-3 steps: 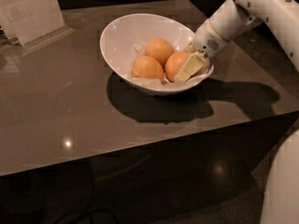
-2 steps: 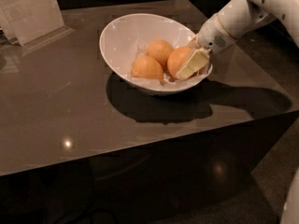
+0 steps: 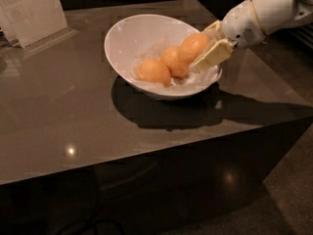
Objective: Pick orange from white bowl
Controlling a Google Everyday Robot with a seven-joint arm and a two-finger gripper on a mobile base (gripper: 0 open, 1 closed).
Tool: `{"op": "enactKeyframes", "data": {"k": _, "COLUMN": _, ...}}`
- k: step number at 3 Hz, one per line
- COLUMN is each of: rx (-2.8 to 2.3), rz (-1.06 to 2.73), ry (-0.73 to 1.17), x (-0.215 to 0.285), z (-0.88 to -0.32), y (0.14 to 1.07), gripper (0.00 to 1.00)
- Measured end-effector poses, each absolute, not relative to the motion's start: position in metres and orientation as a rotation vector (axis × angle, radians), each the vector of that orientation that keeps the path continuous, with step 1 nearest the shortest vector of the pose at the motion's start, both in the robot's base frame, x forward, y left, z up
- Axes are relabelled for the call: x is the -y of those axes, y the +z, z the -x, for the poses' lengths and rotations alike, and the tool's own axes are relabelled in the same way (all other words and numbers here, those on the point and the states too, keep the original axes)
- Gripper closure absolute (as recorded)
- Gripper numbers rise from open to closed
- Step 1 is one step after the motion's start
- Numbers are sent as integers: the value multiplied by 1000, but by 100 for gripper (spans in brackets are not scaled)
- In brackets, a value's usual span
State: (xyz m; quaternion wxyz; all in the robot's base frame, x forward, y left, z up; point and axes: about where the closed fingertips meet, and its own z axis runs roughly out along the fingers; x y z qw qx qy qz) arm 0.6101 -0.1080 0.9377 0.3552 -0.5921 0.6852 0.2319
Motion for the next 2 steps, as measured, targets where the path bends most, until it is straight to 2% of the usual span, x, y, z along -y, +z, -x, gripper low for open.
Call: {"op": "enactKeyframes", "data": {"k": 2, "rx": -1631, "rz": 1444, "ry": 672, "x": 123, "z": -577, "y": 979, "gripper": 100}}
